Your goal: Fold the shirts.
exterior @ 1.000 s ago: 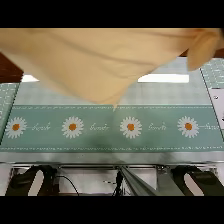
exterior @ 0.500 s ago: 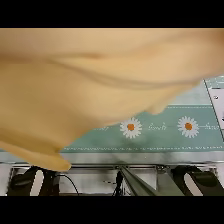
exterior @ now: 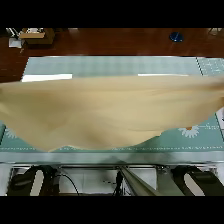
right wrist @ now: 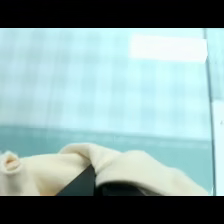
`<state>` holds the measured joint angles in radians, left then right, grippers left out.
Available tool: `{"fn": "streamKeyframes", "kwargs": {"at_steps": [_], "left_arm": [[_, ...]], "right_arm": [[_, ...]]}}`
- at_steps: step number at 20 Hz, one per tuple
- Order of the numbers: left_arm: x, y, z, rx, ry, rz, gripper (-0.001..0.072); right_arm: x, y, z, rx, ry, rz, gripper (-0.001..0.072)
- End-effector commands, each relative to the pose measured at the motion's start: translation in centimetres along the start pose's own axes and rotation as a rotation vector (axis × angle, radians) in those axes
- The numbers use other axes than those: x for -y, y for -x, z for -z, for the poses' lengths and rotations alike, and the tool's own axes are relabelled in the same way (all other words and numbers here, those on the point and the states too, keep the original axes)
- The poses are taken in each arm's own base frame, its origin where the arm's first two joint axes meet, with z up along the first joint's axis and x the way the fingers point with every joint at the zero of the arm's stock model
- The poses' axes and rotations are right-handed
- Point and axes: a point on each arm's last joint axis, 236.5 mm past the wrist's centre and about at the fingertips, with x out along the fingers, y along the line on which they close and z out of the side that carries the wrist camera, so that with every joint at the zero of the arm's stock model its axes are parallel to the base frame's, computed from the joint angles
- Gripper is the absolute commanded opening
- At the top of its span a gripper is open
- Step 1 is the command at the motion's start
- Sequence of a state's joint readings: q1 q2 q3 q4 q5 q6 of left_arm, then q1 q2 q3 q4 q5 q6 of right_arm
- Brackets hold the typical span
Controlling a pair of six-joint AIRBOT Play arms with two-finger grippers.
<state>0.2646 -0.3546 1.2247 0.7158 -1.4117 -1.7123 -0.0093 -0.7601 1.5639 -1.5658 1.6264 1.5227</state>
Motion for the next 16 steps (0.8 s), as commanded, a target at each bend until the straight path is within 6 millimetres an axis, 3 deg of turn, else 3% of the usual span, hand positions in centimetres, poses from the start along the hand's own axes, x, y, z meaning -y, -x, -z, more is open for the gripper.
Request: {"fn": "streamKeyframes", "kwargs": {"at_steps": [1, 4, 8, 12, 15, 16], "left_arm": [[-8.1, -3.8, 2.4, -0.082, 0.125, -0.141, 0.0024], [-15.7, -8.4, 1.7, 0.009, 0.215, -0.207, 0.0024], [-25.0, -13.6, 2.8, -0.014, 0.270, -0.319, 0.0025], [-28.6, -20.3, 6.4, -0.155, 0.256, -0.280, 0.0025], [-32.1, -22.9, 9.6, -0.231, 0.317, -0.333, 0.0026], [-33.0, -23.2, 10.6, -0.255, 0.341, -0.346, 0.0026]], "right_arm": [[-0.6, -7.9, 0.9, -0.250, 0.063, -0.045, 0.0030], [-1.4, -17.7, -3.5, -0.188, 0.038, -0.083, 0.0030], [-5.5, -28.5, -5.9, -0.136, -0.089, -0.255, 0.0031], [-9.3, -35.1, -5.6, -0.155, -0.279, -0.416, 0.0031], [-10.4, -37.9, -3.7, -0.219, -0.335, -0.451, 0.0036], [-10.4, -38.3, -3.3, -0.233, -0.339, -0.452, 0.0138]]}}
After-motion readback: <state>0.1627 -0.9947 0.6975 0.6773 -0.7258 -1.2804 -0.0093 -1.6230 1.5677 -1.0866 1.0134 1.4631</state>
